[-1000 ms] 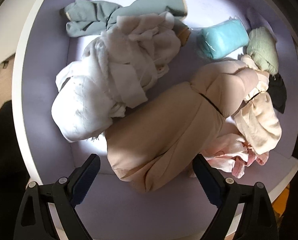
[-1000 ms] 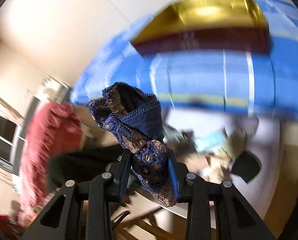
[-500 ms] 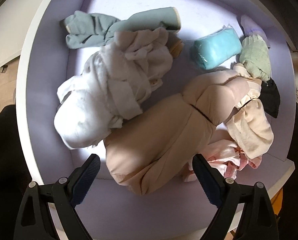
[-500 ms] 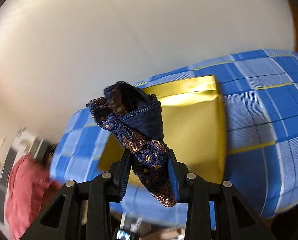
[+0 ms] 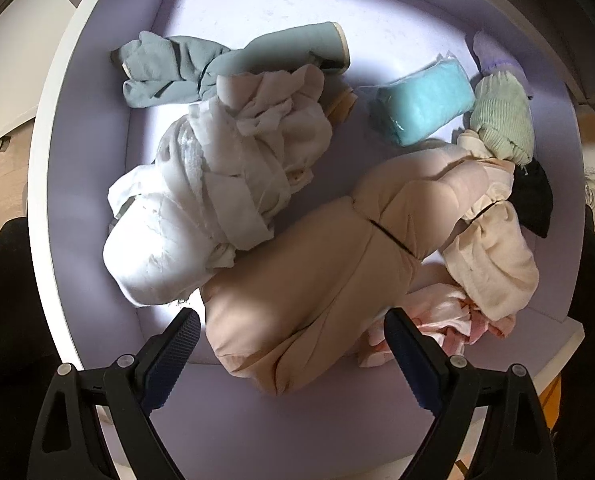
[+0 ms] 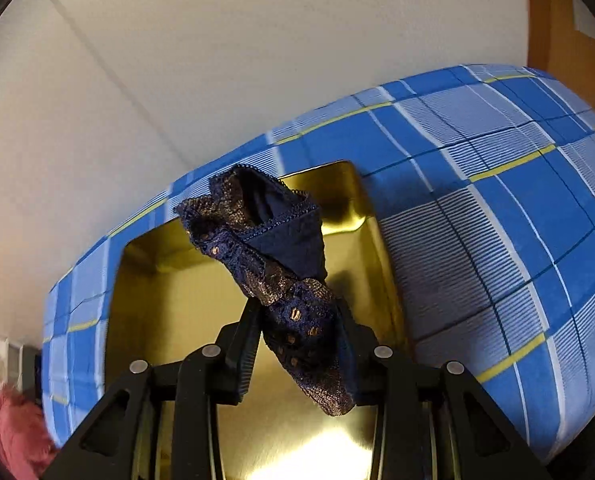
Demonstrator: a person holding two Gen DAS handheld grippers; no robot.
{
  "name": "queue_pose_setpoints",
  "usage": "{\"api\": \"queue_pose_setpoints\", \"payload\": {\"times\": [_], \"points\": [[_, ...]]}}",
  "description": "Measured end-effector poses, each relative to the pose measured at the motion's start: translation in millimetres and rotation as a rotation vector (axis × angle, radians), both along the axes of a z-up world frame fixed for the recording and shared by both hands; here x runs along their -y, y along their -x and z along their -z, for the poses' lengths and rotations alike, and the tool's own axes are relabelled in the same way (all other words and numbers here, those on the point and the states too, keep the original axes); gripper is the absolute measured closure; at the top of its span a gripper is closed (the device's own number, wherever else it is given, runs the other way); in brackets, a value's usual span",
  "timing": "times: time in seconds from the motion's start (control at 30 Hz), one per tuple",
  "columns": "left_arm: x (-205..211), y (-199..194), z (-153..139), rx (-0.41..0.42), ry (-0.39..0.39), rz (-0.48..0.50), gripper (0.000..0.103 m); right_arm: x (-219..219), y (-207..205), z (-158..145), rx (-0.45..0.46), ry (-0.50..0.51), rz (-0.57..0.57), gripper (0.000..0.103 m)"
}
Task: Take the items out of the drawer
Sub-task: 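Carry the navy lace garment up into the gold tray and release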
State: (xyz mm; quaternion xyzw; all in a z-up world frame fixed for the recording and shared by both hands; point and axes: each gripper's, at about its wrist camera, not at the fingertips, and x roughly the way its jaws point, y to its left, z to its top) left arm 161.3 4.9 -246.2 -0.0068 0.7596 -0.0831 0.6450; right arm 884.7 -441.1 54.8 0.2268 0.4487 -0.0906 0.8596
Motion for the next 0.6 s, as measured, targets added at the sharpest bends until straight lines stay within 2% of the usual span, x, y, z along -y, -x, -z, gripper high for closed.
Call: {"api": "queue_pose_setpoints", "payload": {"times": [0.07,0.13,0.23,0.4,0.6], "points": [[1.3,-3.3,-1.2,-0.001,0.000,0.002,0.009,4.9,-4.8,-1.1,0.010,0.045,0.040,0.062],[2.9,-6.1,-1.5,-0.004,-0.003,0.005,0.009,9.5,-7.7,-1.0,0.016,0.066,0.060,0.053],[7.9,-11.4,0.6,-0.016,-0.007,0.004,0.009,13.5,-5.8,-1.3,0.033,0.053,0.043,0.050],[17.0,-16.1,3.9,-0.021,-0.015,0.012,0.009,18.4,13.0,-12.8,0.100,0.020,-0.017,0.043],[20.2,-19.4,4.9,-0.021,-0.010,0.005,0.009,9.1,55.5,-35.2,0.190,0.062,-0.123,0.038]]}}
